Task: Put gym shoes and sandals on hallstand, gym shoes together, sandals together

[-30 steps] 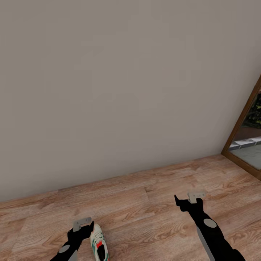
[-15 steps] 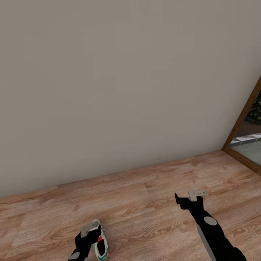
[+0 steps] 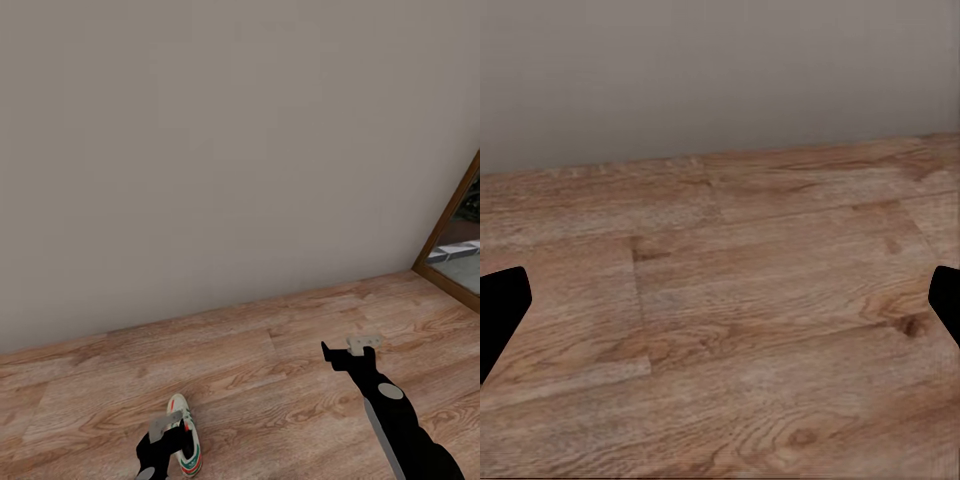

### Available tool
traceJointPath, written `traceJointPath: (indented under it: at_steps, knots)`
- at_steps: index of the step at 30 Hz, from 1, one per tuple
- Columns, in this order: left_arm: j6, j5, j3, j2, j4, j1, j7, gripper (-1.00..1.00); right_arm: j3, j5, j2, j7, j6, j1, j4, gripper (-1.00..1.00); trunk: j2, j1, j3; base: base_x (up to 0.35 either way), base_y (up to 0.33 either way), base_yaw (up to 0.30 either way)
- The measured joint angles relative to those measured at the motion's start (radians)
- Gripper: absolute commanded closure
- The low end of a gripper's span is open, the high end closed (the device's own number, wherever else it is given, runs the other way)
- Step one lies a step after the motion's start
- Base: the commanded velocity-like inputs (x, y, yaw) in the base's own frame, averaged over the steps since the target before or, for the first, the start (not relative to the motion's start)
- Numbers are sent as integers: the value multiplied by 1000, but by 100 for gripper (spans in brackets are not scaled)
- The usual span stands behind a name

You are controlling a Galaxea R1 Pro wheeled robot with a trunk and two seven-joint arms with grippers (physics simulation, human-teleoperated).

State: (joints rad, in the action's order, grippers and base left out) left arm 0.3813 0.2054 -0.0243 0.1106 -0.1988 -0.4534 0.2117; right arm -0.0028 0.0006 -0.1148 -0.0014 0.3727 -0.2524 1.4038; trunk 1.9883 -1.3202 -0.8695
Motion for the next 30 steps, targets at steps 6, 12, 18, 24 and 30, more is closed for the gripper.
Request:
traceJointPath:
  at_steps: [6, 12, 18, 24, 30]
  knots:
    - [0, -1, 0, 1, 0, 0, 2, -100, 2, -1, 1, 0, 26, 0, 15, -100, 42, -23, -28, 0, 0, 71]
    - [-1, 0, 0, 1, 0, 0, 1, -100, 2, -1, 1, 0, 36, 0, 21, -100, 84, -46, -57, 0, 0, 81]
    - [-1, 0, 1, 1, 0, 0, -2, -100, 1, -1, 1, 0, 38, 0, 22, -100, 126, -69, -85, 0, 0, 87]
    - [-1, -1, 1, 0, -4, 0, -4, -100, -5, -1, 2, 0, 39, 0, 23, -100, 168, -92, -113, 0, 0, 88]
    - [-1, -1, 0, 0, -7, 0, -4, -100, -11, -1, 2, 0, 39, 0, 24, -100, 210, -115, -142, 0, 0, 89]
